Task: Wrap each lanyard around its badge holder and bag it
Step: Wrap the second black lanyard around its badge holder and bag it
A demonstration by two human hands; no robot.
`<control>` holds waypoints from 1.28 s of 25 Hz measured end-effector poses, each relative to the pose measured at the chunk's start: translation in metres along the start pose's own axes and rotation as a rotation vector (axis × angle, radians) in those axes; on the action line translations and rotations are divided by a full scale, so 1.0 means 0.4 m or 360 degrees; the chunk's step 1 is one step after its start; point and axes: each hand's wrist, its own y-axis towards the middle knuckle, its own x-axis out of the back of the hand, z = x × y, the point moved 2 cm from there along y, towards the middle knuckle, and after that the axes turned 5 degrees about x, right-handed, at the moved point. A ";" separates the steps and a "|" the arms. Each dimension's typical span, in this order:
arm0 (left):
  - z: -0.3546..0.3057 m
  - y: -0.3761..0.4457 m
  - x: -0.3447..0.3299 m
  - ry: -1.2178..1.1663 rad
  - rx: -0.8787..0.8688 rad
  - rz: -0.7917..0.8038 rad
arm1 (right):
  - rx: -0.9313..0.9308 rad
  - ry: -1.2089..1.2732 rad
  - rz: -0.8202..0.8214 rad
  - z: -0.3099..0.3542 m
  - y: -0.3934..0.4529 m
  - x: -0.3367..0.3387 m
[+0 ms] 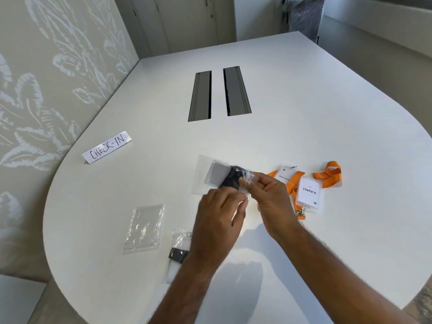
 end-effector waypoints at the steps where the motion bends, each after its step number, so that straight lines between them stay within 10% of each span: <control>1: 0.006 0.023 0.017 0.0066 -0.0062 -0.0016 | 0.0033 -0.0085 0.0065 0.009 0.003 0.001; 8: 0.091 0.162 0.086 0.0085 0.0217 0.0861 | 0.0105 -0.0651 0.0583 0.044 0.016 -0.006; 21: 0.156 0.118 0.055 -0.0573 0.0720 0.1277 | 0.0071 -0.0866 0.0568 0.034 0.001 -0.035; 28: 0.167 0.102 0.039 -0.0703 0.0863 0.0999 | 0.0065 -0.0957 0.0789 0.058 0.011 -0.030; 32: 0.177 0.098 0.028 -0.0991 0.1069 0.0701 | 0.0187 -0.0841 0.0426 0.079 0.020 -0.012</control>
